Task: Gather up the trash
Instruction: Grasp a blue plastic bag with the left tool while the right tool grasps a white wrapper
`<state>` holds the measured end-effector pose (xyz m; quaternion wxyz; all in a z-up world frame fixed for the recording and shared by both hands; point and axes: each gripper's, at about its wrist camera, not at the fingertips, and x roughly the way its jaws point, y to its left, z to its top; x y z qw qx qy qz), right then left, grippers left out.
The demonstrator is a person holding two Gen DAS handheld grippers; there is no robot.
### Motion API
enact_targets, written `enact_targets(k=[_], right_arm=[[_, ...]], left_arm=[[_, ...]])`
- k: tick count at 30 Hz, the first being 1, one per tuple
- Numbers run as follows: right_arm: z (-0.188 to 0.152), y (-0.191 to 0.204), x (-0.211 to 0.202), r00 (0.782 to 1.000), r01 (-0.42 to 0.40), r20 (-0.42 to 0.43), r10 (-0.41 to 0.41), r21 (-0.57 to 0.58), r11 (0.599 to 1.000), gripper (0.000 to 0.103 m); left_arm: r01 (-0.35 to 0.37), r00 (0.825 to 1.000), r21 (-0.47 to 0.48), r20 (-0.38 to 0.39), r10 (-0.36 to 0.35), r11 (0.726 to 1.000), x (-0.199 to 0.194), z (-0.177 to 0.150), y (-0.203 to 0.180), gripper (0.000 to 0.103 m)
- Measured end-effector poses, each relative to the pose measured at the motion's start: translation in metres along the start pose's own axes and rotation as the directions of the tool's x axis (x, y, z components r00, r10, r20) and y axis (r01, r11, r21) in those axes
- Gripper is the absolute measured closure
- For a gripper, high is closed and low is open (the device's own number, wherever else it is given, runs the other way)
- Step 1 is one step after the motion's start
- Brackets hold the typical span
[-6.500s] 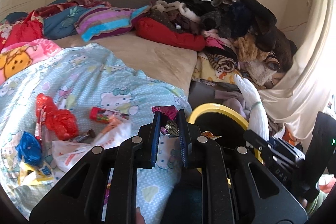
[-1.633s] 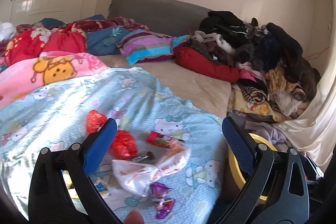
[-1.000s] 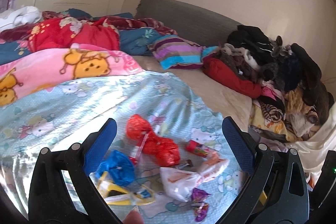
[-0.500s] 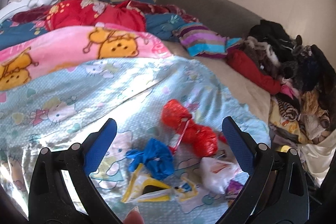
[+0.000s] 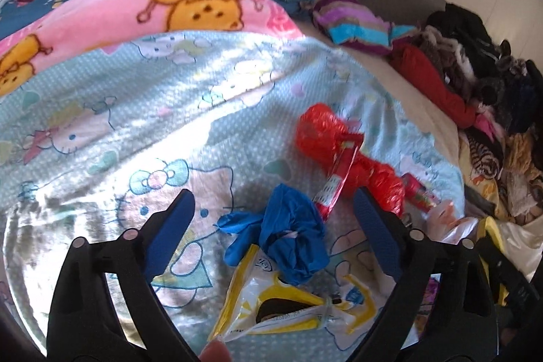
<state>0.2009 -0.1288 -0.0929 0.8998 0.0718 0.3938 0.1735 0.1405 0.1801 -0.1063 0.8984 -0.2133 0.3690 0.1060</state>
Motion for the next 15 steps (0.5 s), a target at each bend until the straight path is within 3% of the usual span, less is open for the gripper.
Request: enact_targets(k=[12, 14, 15], right_arm=[[0.0, -0.005, 0.03, 0.998, -0.015, -0.054, 0.017, 0.051, 0.999, 0.007], [-0.002, -0.007, 0.03, 0.998, -0.022, -0.05, 0.024, 0.057, 0.998, 0.013], [-0.002, -0.008, 0.031, 0.998, -0.03, -0.055, 0.034, 0.056, 0.998, 0.023]], left_arm=[[-0.001, 0.998, 0.021, -0.065, 0.003, 1.0, 0.019, -0.007, -0.003, 0.046], [0.005, 0.997, 0.027, -0.074, -0.003, 1.0, 0.02, -0.009, -0.006, 0.051], [0.009, 0.997, 0.036, -0.08, -0.006, 0.999, 0.021, -0.011, -0.009, 0.057]])
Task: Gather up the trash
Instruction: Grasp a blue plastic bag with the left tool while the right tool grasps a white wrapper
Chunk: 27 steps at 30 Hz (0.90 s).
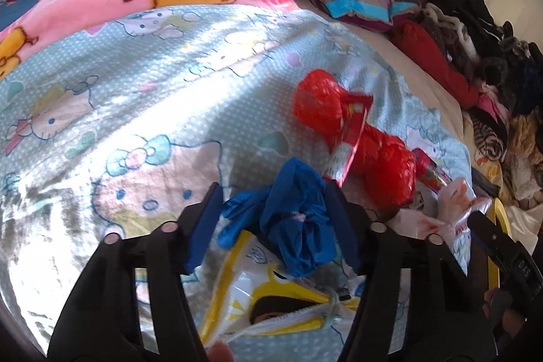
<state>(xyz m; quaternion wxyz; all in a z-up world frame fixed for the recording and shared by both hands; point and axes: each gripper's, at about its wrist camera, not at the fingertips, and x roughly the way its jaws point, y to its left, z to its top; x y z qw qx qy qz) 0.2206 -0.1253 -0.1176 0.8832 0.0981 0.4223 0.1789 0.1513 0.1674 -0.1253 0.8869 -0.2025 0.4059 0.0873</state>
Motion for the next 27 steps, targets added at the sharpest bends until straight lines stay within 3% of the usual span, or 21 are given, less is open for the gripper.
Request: enact_targets(k=[3, 5, 9, 12, 13, 27], right_arm=[[-0.004, -0.002, 0.003, 0.999, -0.028, -0.019, 0.027, -0.012, 1.0, 0.038], [-0.008, -0.001, 0.001, 0.999, -0.044, -0.01, 0.043, -0.034, 0.998, 0.047], [-0.013, 0.009, -0.007, 0.998, -0.059, 0.021, 0.061, -0.111, 0.992, 0.076], [-0.011, 0.011, -0.013, 0.995, -0.081, 0.043, 0.087, -0.116, 0.99, 0.084], [-0.011, 0.01, -0.016, 0.994, -0.089, 0.05, 0.095, -0.115, 0.989, 0.092], [0.006, 0.013, -0.063, 0.963, -0.167, 0.19, 0.19, -0.13, 0.977, 0.098]], left_arm=[[0.005, 1.0, 0.009, -0.002, -0.005, 1.0, 0.001, -0.003, -0.004, 0.075], [0.021, 1.0, 0.008, -0.005, -0.021, 1.0, 0.0, -0.003, -0.004, 0.081], [0.05, 0.999, -0.001, 0.019, -0.05, 0.999, -0.008, -0.002, -0.005, 0.094], [0.079, 0.996, -0.005, 0.05, -0.079, 0.997, -0.017, 0.001, -0.008, 0.097], [0.093, 0.994, -0.005, 0.061, -0.092, 0.996, -0.021, 0.003, -0.01, 0.098], [0.19, 0.968, 0.042, 0.157, -0.194, 0.981, -0.063, 0.02, -0.043, 0.101]])
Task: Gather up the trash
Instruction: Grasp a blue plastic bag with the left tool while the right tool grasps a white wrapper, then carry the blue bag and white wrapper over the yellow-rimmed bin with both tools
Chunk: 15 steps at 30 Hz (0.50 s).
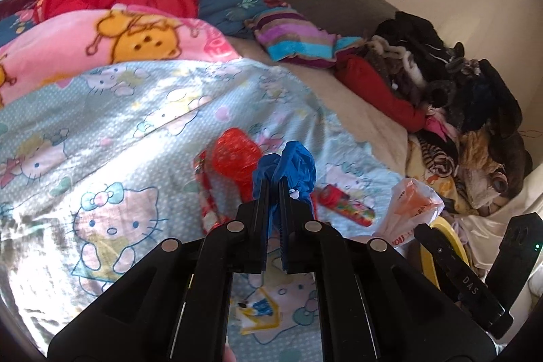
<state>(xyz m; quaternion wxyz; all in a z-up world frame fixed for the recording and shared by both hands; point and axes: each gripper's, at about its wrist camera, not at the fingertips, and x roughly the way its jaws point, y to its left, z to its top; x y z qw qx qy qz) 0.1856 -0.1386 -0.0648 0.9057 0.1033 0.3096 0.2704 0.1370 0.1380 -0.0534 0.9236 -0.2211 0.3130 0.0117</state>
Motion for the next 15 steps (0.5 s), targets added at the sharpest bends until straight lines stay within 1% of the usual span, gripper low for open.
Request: enact_targets(k=[5, 9, 15], right_arm=[[0.013, 0.002, -0.018, 0.998, -0.008, 0.057, 0.008, 0.002, 1.0, 0.099], [0.02, 0.003, -0.032, 0.995, 0.005, 0.096, -0.004, -0.015, 1.0, 0.099], [0.023, -0.001, -0.044, 0.995, 0.027, 0.098, -0.025, -0.019, 0.999, 0.099]], left_arm=[[0.034, 0.999, -0.001, 0.033, -0.033, 0.999, -0.013, 0.008, -0.01, 0.101], [0.051, 0.997, 0.011, 0.051, -0.051, 0.999, -0.02, 0.012, -0.018, 0.101], [0.077, 0.995, 0.034, 0.056, -0.079, 0.996, -0.026, 0.012, -0.034, 0.102]])
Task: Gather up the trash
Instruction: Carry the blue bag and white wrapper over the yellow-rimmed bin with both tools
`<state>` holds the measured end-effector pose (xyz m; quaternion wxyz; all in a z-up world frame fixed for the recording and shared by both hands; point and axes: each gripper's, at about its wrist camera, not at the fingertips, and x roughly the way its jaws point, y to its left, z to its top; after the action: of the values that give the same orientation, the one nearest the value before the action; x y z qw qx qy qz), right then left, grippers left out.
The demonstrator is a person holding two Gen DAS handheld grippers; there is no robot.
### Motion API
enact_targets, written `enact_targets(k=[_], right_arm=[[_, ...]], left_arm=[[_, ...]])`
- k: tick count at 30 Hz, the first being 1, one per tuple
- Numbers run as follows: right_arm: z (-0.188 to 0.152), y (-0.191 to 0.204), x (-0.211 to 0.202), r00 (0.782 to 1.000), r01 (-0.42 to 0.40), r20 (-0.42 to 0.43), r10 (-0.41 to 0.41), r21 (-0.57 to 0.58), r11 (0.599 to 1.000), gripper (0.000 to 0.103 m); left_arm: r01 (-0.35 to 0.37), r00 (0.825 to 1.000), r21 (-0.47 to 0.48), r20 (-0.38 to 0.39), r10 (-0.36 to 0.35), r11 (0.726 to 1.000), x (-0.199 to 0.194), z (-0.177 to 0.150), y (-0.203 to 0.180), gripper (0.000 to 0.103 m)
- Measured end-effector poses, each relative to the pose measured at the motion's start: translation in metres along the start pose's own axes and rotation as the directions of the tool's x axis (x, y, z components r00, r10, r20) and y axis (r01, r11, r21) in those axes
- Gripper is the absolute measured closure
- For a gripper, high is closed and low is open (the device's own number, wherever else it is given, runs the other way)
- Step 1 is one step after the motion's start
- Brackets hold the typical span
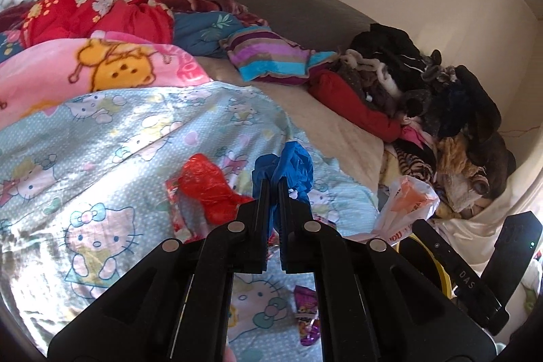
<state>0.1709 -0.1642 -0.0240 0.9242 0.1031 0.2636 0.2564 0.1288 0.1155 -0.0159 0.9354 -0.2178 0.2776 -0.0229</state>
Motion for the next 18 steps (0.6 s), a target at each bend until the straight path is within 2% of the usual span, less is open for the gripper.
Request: enact_targets(k=[18], right_arm=[[0.008, -0.034, -0.044, 0.997, 0.067, 0.042, -0.069, 0.05, 0.996, 0.1]], left_arm=[[0.083, 0.996, 0.101, -0.026, -0.081, 0.991, 0.001, -0.013, -0.065, 0.102]])
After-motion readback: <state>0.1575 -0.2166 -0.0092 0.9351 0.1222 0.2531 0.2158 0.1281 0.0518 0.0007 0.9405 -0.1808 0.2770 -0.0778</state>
